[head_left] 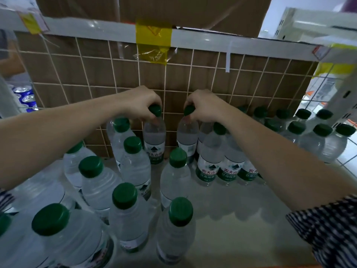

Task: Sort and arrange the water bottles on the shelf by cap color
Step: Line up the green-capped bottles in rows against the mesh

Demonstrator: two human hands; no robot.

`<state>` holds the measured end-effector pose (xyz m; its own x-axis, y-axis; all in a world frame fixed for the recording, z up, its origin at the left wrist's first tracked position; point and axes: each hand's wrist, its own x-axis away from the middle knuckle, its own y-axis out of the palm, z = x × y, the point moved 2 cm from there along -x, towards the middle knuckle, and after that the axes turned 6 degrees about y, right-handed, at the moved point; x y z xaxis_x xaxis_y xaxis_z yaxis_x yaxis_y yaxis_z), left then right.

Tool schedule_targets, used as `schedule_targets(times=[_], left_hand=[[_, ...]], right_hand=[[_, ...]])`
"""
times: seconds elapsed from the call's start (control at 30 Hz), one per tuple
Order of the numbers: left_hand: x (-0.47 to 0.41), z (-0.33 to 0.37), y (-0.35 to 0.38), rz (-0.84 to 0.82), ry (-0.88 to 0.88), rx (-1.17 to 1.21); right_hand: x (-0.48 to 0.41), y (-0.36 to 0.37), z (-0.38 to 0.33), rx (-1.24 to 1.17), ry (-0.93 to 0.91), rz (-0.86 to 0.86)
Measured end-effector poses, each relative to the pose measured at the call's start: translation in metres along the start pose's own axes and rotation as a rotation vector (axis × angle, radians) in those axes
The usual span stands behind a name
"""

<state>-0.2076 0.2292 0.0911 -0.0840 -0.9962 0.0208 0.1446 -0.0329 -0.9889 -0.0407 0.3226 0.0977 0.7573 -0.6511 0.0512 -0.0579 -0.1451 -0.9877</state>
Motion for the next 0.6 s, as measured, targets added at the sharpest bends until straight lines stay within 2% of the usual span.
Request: schedule_targets(times=[0.2, 0.43, 0.6], left_hand=[[-0.009, 0.003, 0.000, 0.010, -0.016, 0.029], [-0.023, 0.016, 0.007, 0.054, -0.021, 0.097], [-0.023, 0.016, 0.008, 0.059, -0.039, 0.059]], right_hand=[[-0.002, -0.008, 0.006, -0.001, -0.096, -0.035], [-0.001, -0.004, 0.012, 0.041, -0.112, -0.040], [-0.001, 0.006, 0.014, 0.011, -0.105, 0.048]])
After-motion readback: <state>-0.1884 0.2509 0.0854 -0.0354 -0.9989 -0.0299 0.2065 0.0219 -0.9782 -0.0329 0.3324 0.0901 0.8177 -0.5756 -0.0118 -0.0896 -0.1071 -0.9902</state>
